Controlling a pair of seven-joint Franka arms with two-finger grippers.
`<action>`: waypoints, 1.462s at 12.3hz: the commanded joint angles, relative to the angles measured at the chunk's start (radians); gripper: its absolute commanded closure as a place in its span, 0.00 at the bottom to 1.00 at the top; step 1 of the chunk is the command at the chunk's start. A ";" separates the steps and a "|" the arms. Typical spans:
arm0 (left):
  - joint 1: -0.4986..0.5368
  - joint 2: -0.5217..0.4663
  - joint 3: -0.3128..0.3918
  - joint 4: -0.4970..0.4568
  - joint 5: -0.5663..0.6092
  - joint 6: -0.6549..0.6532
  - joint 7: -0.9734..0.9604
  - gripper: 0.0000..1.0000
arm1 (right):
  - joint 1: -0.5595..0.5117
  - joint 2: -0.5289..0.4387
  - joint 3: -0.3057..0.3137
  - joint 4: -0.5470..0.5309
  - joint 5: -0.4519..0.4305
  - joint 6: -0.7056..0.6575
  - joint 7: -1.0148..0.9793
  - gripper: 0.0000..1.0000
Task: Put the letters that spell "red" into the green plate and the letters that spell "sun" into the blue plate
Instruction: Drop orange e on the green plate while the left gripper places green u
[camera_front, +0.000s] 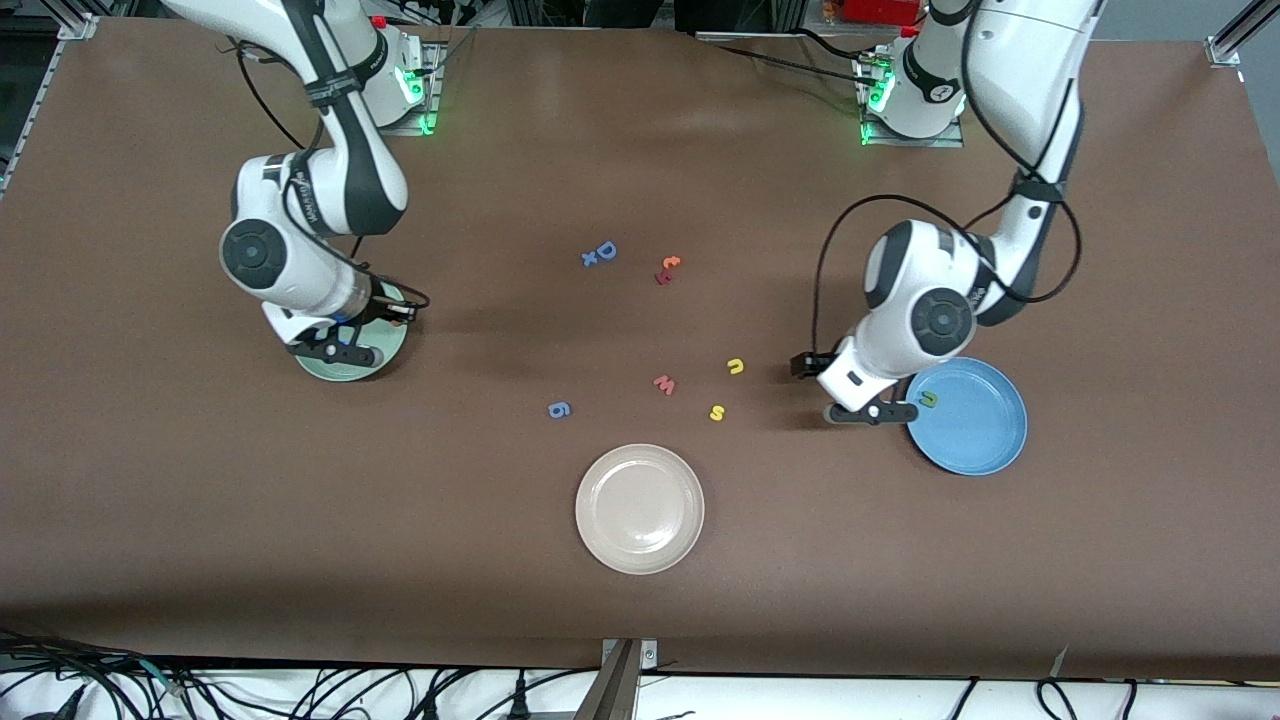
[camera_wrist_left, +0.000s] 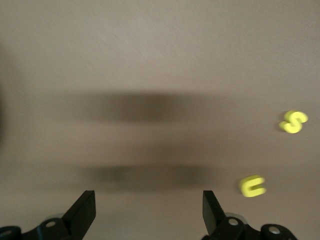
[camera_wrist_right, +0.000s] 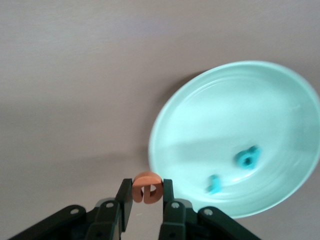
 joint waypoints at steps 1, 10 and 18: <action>-0.052 0.051 0.011 0.056 -0.059 -0.006 -0.189 0.06 | -0.046 0.066 -0.011 0.017 -0.008 0.028 -0.094 0.87; -0.181 0.131 0.001 0.098 -0.045 0.125 -0.512 0.15 | -0.074 0.165 -0.011 0.059 0.004 0.039 -0.128 0.00; -0.184 0.151 -0.001 0.095 0.120 0.126 -0.521 0.34 | -0.082 0.131 -0.103 0.553 -0.011 -0.763 -0.152 0.00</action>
